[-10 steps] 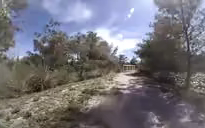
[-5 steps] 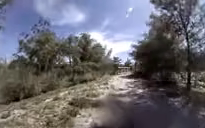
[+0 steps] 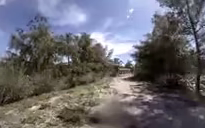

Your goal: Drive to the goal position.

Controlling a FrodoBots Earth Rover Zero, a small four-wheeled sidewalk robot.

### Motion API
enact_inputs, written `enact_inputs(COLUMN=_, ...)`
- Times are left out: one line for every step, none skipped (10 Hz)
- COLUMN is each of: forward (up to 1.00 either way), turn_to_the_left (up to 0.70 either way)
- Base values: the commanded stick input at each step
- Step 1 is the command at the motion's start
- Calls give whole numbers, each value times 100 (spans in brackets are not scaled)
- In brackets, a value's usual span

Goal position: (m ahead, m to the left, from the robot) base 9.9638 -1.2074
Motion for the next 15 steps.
enact_inputs(forward=85, turn_to_the_left=-22)
enact_inputs(forward=85, turn_to_the_left=-7)
enact_inputs(forward=85, turn_to_the_left=0)
enact_inputs(forward=85, turn_to_the_left=0)
enact_inputs(forward=85, turn_to_the_left=0)
enact_inputs(forward=85, turn_to_the_left=0)
enact_inputs(forward=85, turn_to_the_left=0)
enact_inputs(forward=85, turn_to_the_left=0)
enact_inputs(forward=85, turn_to_the_left=0)
enact_inputs(forward=85, turn_to_the_left=0)
enact_inputs(forward=85, turn_to_the_left=0)
enact_inputs(forward=85, turn_to_the_left=0)
enact_inputs(forward=85, turn_to_the_left=0)
enact_inputs(forward=85, turn_to_the_left=0)
enact_inputs(forward=85, turn_to_the_left=0)
